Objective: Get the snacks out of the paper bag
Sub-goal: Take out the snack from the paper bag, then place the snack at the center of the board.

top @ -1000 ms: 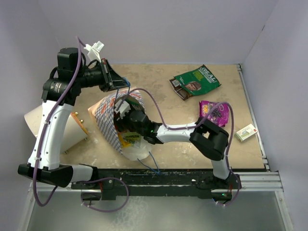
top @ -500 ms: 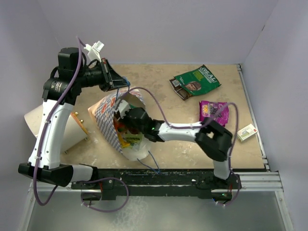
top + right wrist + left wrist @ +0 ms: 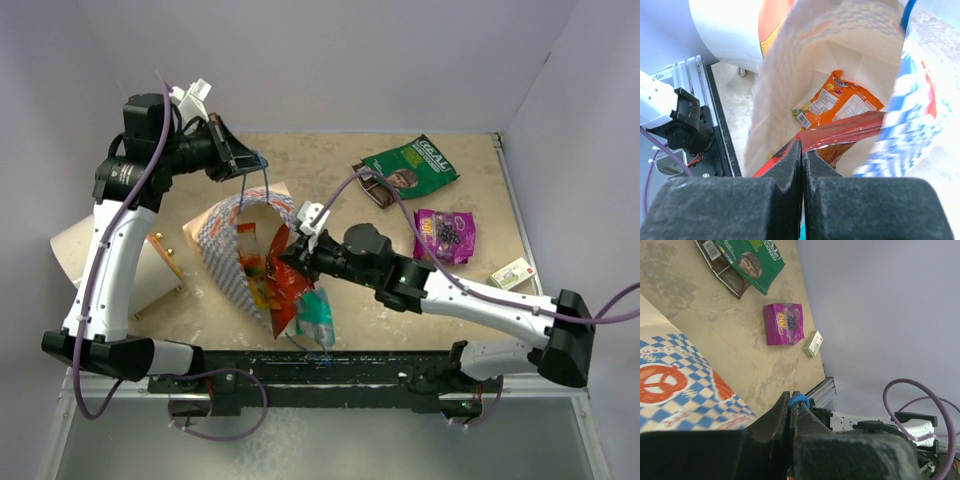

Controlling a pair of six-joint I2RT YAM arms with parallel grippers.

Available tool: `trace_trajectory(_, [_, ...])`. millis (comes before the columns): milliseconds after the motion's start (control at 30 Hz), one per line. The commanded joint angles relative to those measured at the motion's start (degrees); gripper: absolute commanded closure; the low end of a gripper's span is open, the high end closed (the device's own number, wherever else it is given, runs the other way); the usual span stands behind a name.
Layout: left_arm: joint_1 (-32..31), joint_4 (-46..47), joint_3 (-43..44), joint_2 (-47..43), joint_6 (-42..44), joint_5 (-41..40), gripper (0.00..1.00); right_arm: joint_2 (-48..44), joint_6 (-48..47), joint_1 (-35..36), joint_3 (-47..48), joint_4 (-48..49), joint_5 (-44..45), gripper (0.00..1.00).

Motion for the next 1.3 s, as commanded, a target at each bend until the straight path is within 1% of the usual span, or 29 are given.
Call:
trace_trajectory(0, [0.4, 7.0, -0.4, 0.6, -3.7, 2.8, 1.00, -3.3, 1.8, -0.3, -2.8, 3.7, 6.0, 1.00])
trace_trajectory(67, [0.4, 9.0, -1.3, 0.5, -5.1, 4.2, 1.00, -0.3, 0.2, -0.4, -2.0, 6.4, 9.2, 1.00])
trace_trajectory(200, [0.4, 8.8, -1.0, 0.4, -4.9, 3.4, 1.00, 8.5, -3.0, -0.6, 6.8, 6.1, 10.4, 1.00])
trace_trajectory(267, [0.4, 8.5, -1.1, 0.3, -5.1, 3.3, 1.00, 11.3, -3.8, -1.0, 8.2, 7.3, 11.7, 1.00])
trace_trajectory(333, [0.4, 8.2, -1.2, 0.4, -4.9, 3.0, 1.00, 12.2, -3.7, -2.6, 8.3, 7.8, 10.2, 1.00])
trace_trajectory(433, [0.5, 7.1, -1.7, 0.7, -3.6, 2.2, 1.00, 9.8, -4.4, -3.9, 7.6, 6.0, 6.6, 1.00])
trace_trajectory(567, [0.5, 6.4, -2.1, 1.5, -2.7, 2.2, 1.00, 2.1, -9.6, -4.0, 7.8, -3.0, -5.2, 1.00])
trace_trajectory(667, [0.5, 6.6, -2.4, 2.0, -2.3, 1.7, 1.00, -5.6, -10.2, -4.0, 7.4, -10.5, -7.5, 1.00])
trace_trajectory(733, [0.5, 6.3, -2.5, 2.3, -1.9, 1.1, 1.00, -10.9, -8.1, -4.0, 6.3, -12.9, -8.9, 1.00])
trace_trajectory(767, [0.5, 6.3, -2.6, 2.4, -1.8, 1.0, 1.00, -13.5, -7.7, -4.0, 6.1, -14.6, -8.2, 1.00])
trace_trajectory(867, [0.5, 6.0, -2.6, 2.6, -1.4, 0.3, 1.00, -19.5, -7.1, -4.0, 6.6, -19.4, -0.5, 1.00])
trace_trajectory(967, [0.5, 5.6, -2.6, 2.5, -1.0, -0.2, 1.00, -22.7, -9.4, -4.0, 8.4, -23.8, 11.2, 1.00])
trace_trajectory(1033, [0.5, 5.5, -2.7, 2.4, -0.9, -0.4, 1.00, -22.8, -12.5, -5.0, 9.4, -24.0, 20.1, 1.00])
trace_trajectory(1067, [0.5, 5.5, -2.7, 2.4, -0.8, -0.4, 1.00, -22.3, -14.6, -6.5, 9.7, -23.2, 24.1, 1.00])
trace_trajectory(1100, [0.5, 5.5, -2.8, 2.4, -0.6, -0.4, 1.00, -21.5, -16.3, -9.1, 9.6, -21.7, 26.1, 1.00])
trace_trajectory(1133, [0.5, 5.4, -2.8, 2.4, -0.5, -0.5, 1.00, -20.2, -17.6, -12.9, 9.9, -20.3, 26.0, 1.00])
trace_trajectory(1200, [0.5, 5.5, -2.6, 2.6, -0.4, -0.3, 1.00, -16.4, -18.3, -24.0, 11.7, -18.4, 22.5, 1.00])
trace_trajectory(1267, [0.5, 5.3, -2.3, 3.0, -0.4, 0.1, 1.00, -11.1, -19.6, -31.8, 13.9, -16.5, 19.0, 1.00])
